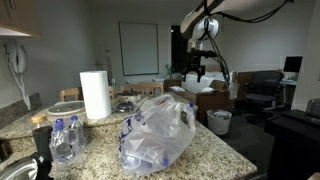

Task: Put the water bottles into the plastic bag.

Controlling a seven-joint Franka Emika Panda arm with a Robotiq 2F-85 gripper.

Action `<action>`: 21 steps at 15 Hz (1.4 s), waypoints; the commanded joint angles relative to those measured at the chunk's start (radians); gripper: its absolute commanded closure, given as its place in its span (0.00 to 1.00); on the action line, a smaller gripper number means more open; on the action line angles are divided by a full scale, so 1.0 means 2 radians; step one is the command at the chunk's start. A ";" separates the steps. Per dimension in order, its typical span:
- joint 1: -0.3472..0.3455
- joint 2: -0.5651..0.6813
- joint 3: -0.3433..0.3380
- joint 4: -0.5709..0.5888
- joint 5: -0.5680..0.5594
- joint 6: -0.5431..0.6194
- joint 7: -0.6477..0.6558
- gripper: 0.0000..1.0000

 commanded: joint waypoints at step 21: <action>-0.030 0.159 -0.001 0.100 -0.009 0.016 -0.004 0.00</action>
